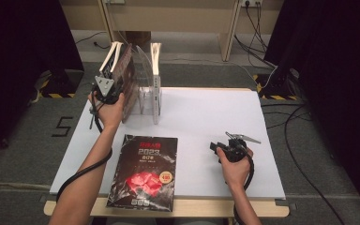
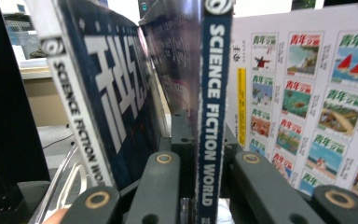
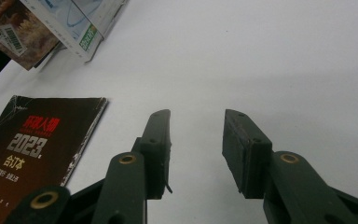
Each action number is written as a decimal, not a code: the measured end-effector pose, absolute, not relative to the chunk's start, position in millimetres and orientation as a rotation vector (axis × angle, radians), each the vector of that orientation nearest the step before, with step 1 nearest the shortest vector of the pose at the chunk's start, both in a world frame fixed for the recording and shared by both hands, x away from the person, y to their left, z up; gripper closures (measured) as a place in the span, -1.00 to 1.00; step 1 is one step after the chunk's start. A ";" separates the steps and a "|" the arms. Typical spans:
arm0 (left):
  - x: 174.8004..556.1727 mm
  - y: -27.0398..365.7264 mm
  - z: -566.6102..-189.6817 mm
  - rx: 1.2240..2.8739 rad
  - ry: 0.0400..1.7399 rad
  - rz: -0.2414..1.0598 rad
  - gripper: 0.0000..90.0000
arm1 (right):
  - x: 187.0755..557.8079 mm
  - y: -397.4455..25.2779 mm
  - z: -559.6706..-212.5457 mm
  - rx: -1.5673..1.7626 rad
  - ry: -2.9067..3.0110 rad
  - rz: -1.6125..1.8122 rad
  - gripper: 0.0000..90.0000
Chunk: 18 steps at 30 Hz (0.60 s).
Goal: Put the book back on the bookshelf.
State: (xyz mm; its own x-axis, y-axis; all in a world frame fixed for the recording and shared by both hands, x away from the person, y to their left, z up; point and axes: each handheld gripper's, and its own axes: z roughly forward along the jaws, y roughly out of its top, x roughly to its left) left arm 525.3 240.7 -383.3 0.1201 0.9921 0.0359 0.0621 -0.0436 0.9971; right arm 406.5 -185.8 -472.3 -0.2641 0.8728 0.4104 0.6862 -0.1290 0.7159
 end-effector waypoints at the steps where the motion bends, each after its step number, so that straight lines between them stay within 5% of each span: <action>1: 525.0 241.4 -385.0 1.335 1.150 1.122 0.85 | 406.5 -185.8 -472.3 1.765 1.924 1.343 0.38; 18: 514.4 239.5 -386.9 1.374 1.128 1.172 0.69 | 405.6 -184.6 -473.1 1.764 1.935 1.337 0.38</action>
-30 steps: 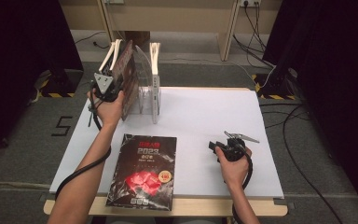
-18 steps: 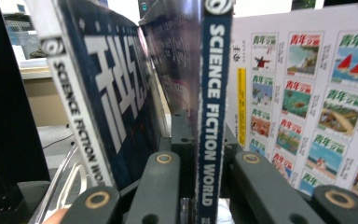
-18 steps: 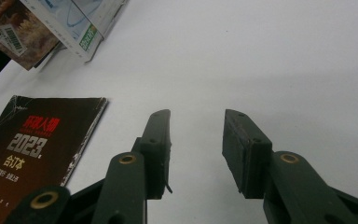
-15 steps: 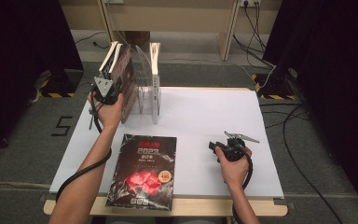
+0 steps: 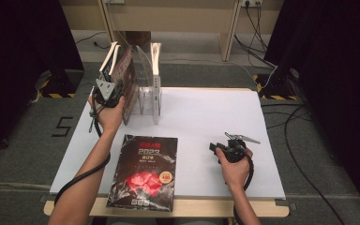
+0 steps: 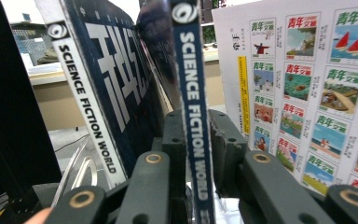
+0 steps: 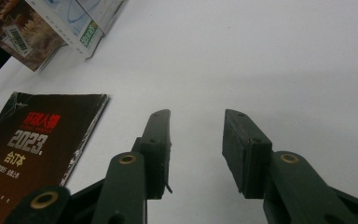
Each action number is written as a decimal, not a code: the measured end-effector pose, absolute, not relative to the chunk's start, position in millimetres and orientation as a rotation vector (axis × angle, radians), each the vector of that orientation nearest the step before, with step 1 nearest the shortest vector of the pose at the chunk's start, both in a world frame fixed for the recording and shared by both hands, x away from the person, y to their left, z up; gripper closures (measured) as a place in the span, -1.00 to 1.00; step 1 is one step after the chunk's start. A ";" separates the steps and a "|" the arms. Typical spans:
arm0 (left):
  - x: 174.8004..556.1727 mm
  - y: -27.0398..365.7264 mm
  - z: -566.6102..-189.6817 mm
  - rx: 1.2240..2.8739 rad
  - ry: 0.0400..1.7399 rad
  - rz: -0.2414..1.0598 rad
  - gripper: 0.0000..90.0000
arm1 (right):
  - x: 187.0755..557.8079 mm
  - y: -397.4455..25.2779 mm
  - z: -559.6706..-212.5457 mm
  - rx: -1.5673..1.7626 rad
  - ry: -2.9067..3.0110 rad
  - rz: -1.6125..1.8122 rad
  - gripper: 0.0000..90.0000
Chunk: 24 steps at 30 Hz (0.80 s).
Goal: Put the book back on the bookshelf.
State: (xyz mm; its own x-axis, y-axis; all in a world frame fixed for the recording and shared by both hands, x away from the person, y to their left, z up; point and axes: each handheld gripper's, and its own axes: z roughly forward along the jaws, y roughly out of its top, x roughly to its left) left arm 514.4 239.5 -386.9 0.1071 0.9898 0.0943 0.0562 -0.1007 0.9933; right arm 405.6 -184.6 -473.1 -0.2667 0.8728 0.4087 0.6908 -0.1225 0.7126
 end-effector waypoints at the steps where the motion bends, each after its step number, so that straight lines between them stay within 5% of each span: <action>1: 512.3 239.1 -386.7 1.373 1.127 1.173 0.68 | 405.6 -184.8 -473.2 1.764 1.936 1.336 0.38; 24: 523.5 241.0 -363.4 1.432 1.255 1.028 0.82 | 407.7 -187.0 -476.2 1.777 1.974 1.311 0.37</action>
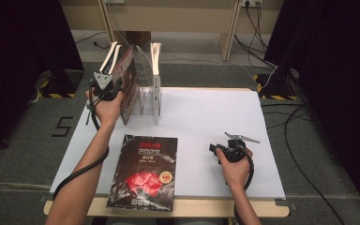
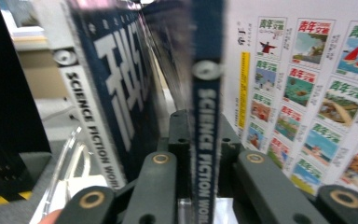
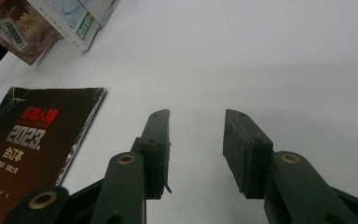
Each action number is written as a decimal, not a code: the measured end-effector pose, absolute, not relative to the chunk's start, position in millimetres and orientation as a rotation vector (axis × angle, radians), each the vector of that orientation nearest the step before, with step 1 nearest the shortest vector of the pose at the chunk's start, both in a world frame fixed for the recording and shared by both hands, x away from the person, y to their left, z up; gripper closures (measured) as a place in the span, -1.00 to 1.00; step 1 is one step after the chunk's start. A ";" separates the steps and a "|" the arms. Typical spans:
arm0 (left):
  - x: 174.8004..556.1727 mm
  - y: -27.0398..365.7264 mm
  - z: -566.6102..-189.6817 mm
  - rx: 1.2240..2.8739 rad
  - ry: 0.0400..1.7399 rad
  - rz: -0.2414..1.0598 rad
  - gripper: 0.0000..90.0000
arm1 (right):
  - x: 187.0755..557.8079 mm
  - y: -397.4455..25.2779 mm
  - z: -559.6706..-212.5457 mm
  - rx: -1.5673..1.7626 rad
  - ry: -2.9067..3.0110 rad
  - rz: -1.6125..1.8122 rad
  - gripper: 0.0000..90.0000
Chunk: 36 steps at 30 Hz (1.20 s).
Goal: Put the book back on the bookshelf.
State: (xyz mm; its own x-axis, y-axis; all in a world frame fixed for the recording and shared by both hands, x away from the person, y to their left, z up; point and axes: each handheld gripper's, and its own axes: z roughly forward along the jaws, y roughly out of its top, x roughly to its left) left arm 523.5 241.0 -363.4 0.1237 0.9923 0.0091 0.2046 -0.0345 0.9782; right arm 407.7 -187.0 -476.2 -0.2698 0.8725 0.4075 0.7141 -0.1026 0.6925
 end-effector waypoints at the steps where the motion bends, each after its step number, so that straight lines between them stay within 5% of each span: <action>1: 523.5 239.8 -362.3 1.443 1.258 1.025 0.83 | 407.5 -186.6 -476.0 1.788 1.973 1.308 0.37; 36: 530.3 234.2 -375.0 1.385 1.165 1.129 0.76 | 408.2 -185.3 -477.3 1.785 1.986 1.313 0.37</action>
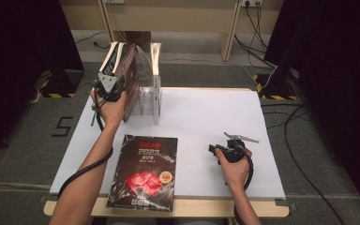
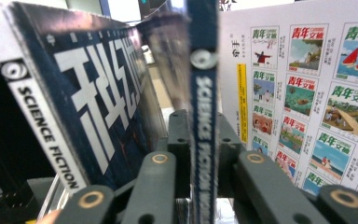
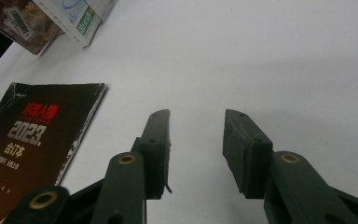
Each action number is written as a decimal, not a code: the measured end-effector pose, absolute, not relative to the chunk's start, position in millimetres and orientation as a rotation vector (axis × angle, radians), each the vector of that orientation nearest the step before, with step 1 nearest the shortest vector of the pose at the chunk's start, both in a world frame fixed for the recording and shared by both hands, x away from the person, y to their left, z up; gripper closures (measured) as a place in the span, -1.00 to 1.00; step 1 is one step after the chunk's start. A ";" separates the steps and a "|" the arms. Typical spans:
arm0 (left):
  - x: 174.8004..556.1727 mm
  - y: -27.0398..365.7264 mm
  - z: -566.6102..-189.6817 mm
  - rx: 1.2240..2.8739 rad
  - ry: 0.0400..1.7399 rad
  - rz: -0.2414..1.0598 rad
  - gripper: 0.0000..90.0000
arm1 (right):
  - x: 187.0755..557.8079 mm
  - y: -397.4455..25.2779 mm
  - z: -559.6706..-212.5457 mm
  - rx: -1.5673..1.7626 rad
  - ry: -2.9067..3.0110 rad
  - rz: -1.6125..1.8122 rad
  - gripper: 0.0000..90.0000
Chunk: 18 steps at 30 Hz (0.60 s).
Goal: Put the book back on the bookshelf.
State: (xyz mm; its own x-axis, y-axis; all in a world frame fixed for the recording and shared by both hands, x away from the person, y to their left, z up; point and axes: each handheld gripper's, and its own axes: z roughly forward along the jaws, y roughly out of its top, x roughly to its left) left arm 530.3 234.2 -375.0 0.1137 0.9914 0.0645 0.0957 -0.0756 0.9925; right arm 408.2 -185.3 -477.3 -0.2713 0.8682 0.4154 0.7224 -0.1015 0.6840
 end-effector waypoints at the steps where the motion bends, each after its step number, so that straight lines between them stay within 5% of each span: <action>1: 528.8 234.0 -374.2 1.384 1.166 1.135 0.72 | 408.0 -185.5 -477.2 1.783 1.986 1.310 0.37; 18: 488.1 237.4 -374.4 1.383 1.158 1.149 0.50 | 407.5 -184.0 -478.2 1.791 1.996 1.306 0.37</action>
State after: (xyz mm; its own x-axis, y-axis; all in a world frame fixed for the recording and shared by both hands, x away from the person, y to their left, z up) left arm 488.1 237.4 -374.4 0.1052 0.9914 0.0782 0.0852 -0.0873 0.9925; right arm 407.5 -184.0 -478.2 -0.2707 0.8680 0.4164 0.7292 -0.0975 0.6773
